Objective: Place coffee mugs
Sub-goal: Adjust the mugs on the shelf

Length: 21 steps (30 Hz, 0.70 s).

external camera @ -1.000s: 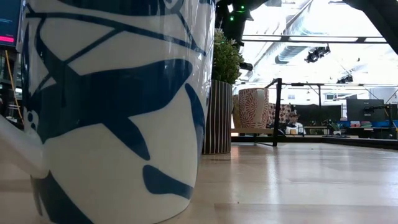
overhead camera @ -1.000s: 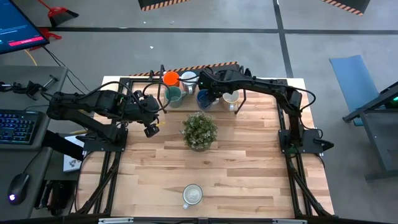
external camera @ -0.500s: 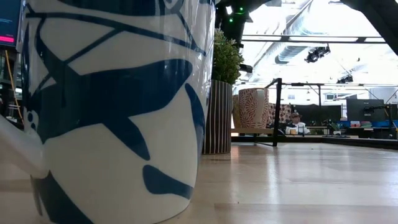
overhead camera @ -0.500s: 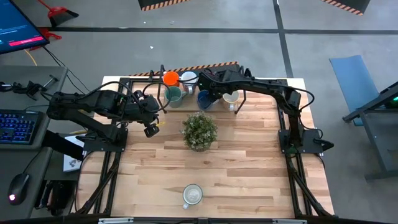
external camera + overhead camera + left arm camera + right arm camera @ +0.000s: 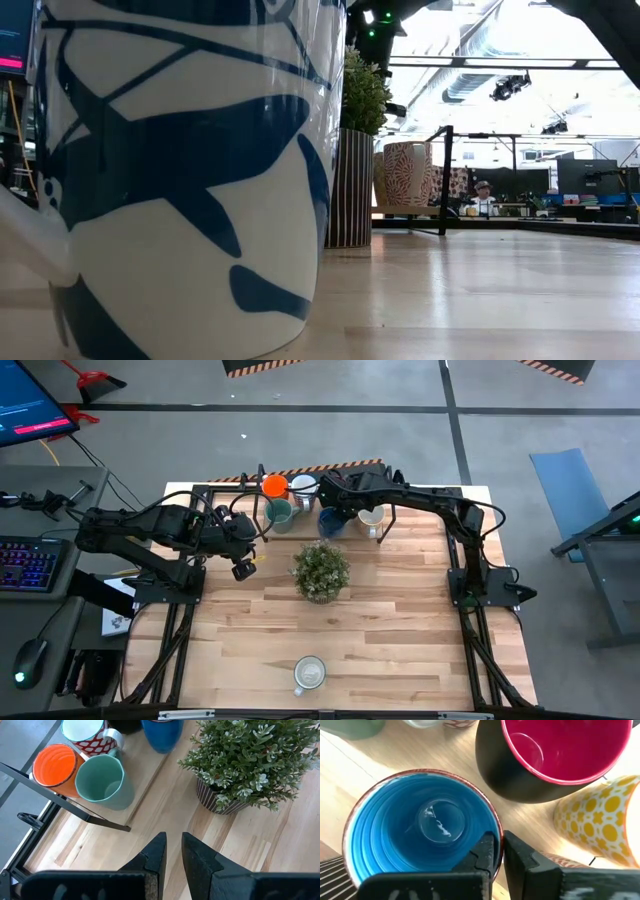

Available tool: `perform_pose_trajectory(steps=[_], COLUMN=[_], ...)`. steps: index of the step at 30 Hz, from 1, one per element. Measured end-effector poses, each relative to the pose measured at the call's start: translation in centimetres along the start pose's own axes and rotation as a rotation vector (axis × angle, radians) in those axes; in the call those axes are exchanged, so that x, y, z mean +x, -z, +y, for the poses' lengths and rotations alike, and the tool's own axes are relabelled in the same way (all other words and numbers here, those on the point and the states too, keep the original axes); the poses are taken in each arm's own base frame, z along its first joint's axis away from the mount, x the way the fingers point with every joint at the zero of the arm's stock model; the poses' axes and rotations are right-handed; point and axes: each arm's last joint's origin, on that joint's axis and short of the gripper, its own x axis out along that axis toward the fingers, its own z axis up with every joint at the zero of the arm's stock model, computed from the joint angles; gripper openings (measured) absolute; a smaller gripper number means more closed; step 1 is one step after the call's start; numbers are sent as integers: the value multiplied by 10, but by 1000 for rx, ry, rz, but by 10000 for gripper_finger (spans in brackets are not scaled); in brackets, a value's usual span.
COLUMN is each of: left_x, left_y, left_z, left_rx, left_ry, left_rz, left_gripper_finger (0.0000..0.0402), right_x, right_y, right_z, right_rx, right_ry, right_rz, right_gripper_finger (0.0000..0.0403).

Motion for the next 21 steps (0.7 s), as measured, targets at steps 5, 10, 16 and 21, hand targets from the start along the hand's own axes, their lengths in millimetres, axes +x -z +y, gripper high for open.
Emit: perform_pose_trajectory(steps=[5,10,16,21], left_x=[0,0,0,0], left_y=[0,0,0,0], left_z=[0,0,0,0], left_rx=[0,0,0,1], left_ry=[0,0,0,0], left_rz=[0,0,0,0], left_gripper_finger=[49,49,49,49], right_x=[0,0,1,2], right_y=[0,1,0,0], right_z=[0,-4,-8,-10], right_rx=[-11,-12,-8,-4], right_ry=[14,44,60,65], right_rz=[-4,6,14,13], right_gripper_finger=[11,12,12,12])
